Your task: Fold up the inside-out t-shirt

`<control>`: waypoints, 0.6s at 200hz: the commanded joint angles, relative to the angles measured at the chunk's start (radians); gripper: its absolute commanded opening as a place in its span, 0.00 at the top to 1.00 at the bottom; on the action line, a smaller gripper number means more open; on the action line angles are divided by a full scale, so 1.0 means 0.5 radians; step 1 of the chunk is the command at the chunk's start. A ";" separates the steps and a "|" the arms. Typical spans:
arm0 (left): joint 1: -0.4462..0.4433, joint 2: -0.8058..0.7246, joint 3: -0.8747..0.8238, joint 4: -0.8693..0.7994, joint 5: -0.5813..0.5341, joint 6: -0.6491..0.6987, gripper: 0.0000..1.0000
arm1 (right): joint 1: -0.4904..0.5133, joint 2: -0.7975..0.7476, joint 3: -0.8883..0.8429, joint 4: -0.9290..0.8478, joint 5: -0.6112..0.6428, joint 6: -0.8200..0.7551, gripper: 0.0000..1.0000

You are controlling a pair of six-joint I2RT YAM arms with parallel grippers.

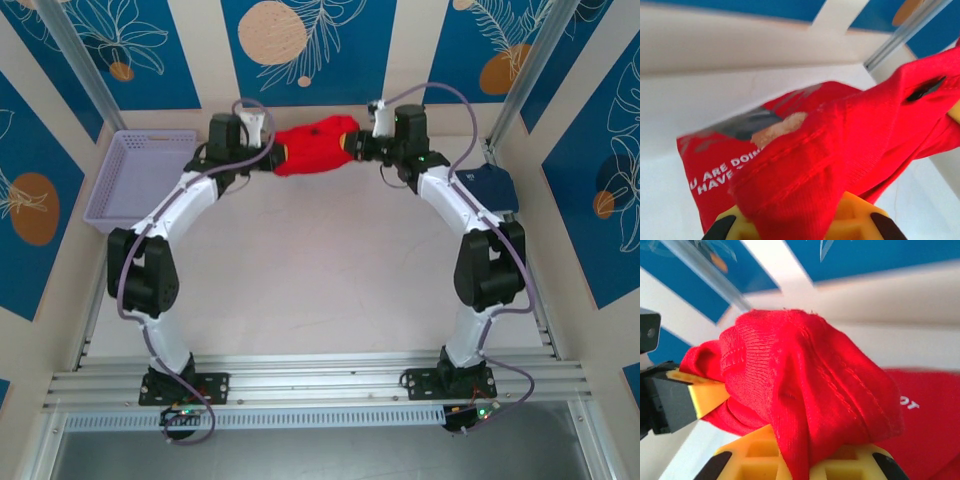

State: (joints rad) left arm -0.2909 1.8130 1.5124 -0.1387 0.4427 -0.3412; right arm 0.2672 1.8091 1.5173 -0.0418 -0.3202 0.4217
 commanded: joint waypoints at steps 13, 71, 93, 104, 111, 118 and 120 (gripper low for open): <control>-0.120 -0.404 -0.769 0.276 0.111 -0.149 1.00 | 0.097 -0.362 -0.670 -0.071 0.029 0.067 0.99; -0.290 -0.583 -1.256 0.305 -0.010 -0.138 1.00 | 0.220 -0.583 -1.181 -0.184 0.258 0.232 0.98; -0.290 -0.460 -1.195 0.329 -0.017 -0.087 1.00 | 0.181 -0.483 -1.148 -0.252 0.278 0.256 0.98; -0.290 -0.387 -1.136 0.332 -0.018 -0.066 1.00 | 0.170 -0.456 -1.133 -0.271 0.290 0.242 0.98; -0.290 -0.344 -1.094 0.330 -0.011 -0.052 1.00 | 0.166 -0.450 -1.125 -0.291 0.318 0.228 0.97; -0.290 -0.300 -1.052 0.329 -0.010 -0.040 1.00 | 0.158 -0.453 -1.117 -0.315 0.348 0.219 0.98; -0.290 -0.284 -1.041 0.327 -0.008 -0.037 1.00 | 0.155 -0.453 -1.117 -0.321 0.356 0.216 0.98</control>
State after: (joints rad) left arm -0.4427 1.6020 0.9226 -0.0044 0.4450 -0.4042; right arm 0.3622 1.5688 0.9276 -0.1509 -0.1997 0.5274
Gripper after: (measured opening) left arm 0.069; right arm 0.110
